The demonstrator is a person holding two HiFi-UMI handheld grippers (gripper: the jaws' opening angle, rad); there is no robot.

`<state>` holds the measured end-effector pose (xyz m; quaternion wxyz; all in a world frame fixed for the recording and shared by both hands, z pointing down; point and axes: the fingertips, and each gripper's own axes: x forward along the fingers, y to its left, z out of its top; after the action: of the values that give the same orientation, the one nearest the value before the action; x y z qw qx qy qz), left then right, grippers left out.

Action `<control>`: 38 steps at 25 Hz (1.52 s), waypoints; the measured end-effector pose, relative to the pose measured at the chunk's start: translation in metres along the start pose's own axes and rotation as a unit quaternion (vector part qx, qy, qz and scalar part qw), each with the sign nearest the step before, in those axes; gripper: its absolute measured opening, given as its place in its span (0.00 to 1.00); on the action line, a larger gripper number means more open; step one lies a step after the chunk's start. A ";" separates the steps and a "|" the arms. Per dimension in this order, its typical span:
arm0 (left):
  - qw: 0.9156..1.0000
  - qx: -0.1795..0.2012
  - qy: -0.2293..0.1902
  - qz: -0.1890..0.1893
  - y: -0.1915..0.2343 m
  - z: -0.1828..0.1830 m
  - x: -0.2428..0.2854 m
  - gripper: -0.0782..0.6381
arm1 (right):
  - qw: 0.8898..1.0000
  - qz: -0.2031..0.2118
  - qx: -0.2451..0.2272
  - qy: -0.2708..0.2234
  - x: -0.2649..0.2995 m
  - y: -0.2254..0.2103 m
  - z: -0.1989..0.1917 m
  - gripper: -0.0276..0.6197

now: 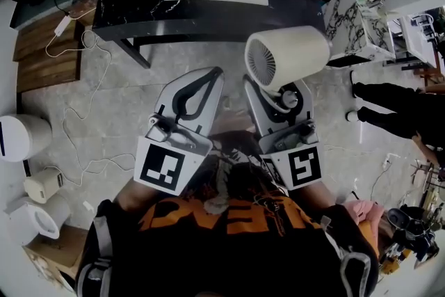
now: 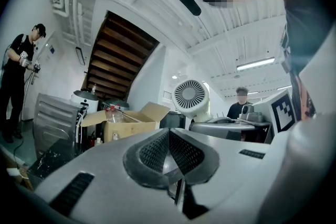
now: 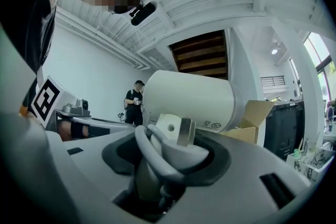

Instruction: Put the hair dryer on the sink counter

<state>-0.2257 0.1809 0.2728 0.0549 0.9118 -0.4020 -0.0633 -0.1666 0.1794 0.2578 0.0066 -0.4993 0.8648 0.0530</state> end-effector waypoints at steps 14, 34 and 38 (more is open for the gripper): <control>0.999 0.017 0.010 0.031 0.022 -0.002 0.096 0.14 | 0.999 0.047 -0.008 -0.012 0.055 -0.082 -0.017 0.40; 0.997 0.039 0.047 0.037 0.032 -0.014 0.325 0.14 | 0.999 0.032 0.030 0.003 0.132 -0.303 -0.056 0.40; 0.998 0.034 0.047 0.032 0.025 -0.021 0.360 0.14 | 0.999 0.031 0.033 0.010 0.135 -0.336 -0.068 0.40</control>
<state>0.0000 -0.1013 0.2721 0.0444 0.9016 -0.4302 -0.0045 0.0591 -0.1106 0.2886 0.0125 -0.4723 0.8811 0.0191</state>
